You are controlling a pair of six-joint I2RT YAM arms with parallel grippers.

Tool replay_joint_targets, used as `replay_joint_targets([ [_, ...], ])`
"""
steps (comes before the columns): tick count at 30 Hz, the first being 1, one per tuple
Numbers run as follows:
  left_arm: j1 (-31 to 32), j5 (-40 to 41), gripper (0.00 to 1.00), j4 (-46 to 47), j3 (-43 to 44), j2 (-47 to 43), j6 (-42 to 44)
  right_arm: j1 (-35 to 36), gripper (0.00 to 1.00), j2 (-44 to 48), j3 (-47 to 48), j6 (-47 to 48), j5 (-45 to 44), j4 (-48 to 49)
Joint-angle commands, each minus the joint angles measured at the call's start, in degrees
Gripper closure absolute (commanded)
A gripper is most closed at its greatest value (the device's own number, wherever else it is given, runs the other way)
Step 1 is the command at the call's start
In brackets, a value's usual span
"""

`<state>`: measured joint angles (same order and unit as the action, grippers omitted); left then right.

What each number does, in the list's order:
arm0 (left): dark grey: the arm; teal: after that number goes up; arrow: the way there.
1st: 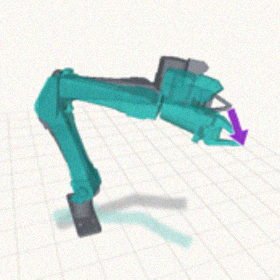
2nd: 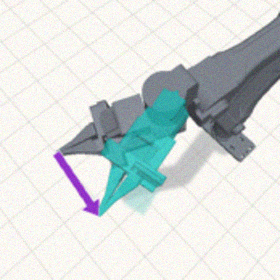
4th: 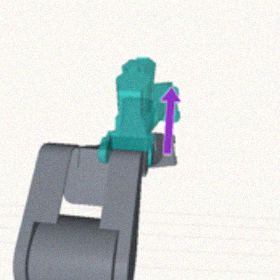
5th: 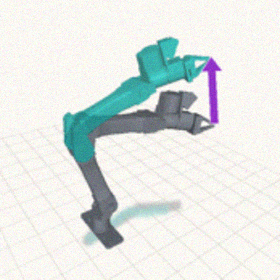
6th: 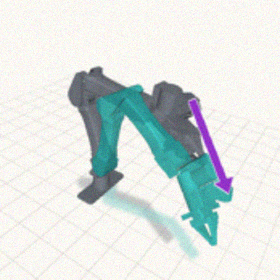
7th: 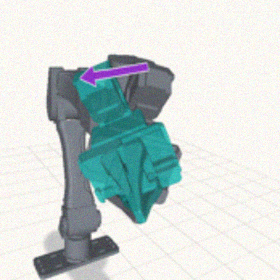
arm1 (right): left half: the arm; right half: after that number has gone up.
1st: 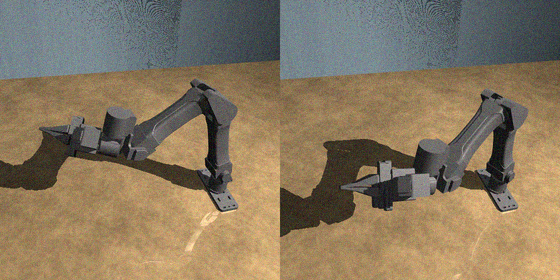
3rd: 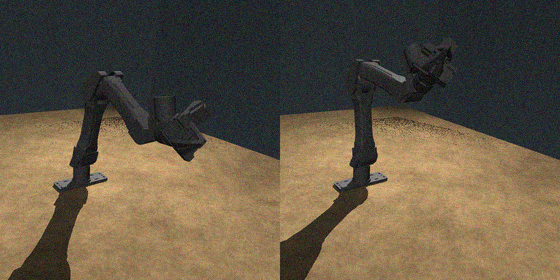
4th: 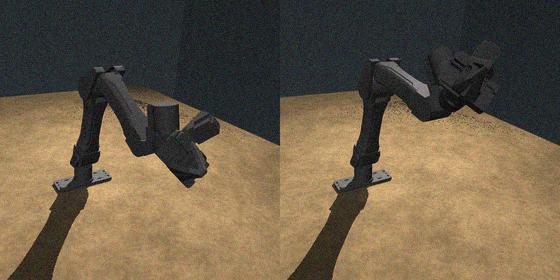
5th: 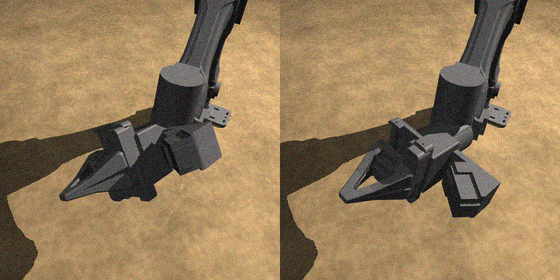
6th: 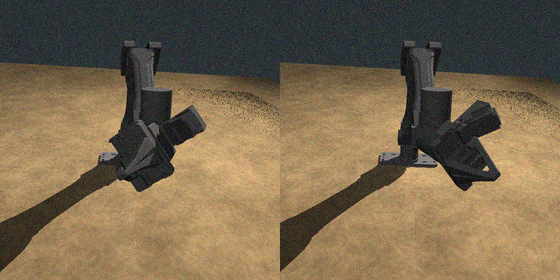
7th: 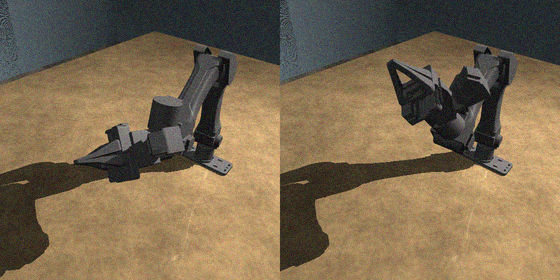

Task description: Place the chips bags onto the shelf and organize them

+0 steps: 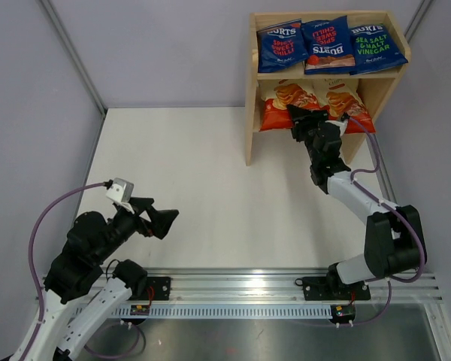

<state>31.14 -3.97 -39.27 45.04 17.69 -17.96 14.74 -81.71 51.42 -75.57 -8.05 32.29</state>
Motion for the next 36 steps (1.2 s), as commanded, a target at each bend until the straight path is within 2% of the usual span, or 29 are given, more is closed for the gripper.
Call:
replay_joint_targets([
  [1, -0.20, -4.29, 0.01, 5.17, -0.13, -1.87, 1.52, 0.72, 0.76, -2.22, 6.23, -2.91, 0.32, 1.02],
  [5, -0.20, -4.73, 0.01, 4.99, -0.04, -1.70, 1.69, 1.87, 0.74, -5.73, 7.90, -5.55, -0.82, -0.47],
  [14, -0.20, -5.17, 0.01, 4.99, -0.21, -2.75, 1.87, 3.10, 0.67, -9.69, 14.23, -6.35, 0.32, -12.77],
  [18, -0.20, -5.26, 0.01, 5.08, -0.30, -3.45, 1.87, 3.10, 0.55, -9.17, 16.52, -5.55, 1.28, -21.89],
  [19, -0.11, -5.70, 0.01, 5.16, -0.39, -3.54, 2.05, 3.10, 0.47, -8.91, 16.87, -5.03, 1.55, -23.14],
  [21, -0.20, -6.92, 0.01, 5.51, -0.56, -3.81, 2.40, 3.10, 0.40, -8.47, 17.66, -4.67, 2.25, -26.56],
  [24, -0.20, -8.43, 0.01, 5.87, -0.74, -4.60, 2.66, 3.10, 0.38, -7.50, 18.28, -4.06, 2.52, -29.46],
  [26, -0.20, -7.90, 0.01, 5.78, -0.74, -5.12, 2.66, 3.10, 0.31, -6.80, 19.67, -2.92, 2.25, -31.93],
  [30, -0.20, -7.55, 0.01, 5.87, -0.83, -6.00, 2.66, 3.10, 0.25, -6.18, 20.74, -1.51, 2.96, -38.52],
  [31, -0.20, -7.37, 0.01, 5.87, -0.83, -6.00, 2.66, 3.10, 0.20, -5.74, 20.74, -1.07, 2.87, -39.32],
  [32, -0.11, -7.46, 0.01, 5.78, -0.74, -5.83, 2.75, 3.10, 0.03, -4.61, 20.22, -0.46, 2.87, -41.41],
  [36, -0.20, -6.59, 0.01, 5.60, -0.56, -5.48, 2.66, 3.19, 0.01, -2.58, 19.33, -0.11, 2.61, -43.27],
])
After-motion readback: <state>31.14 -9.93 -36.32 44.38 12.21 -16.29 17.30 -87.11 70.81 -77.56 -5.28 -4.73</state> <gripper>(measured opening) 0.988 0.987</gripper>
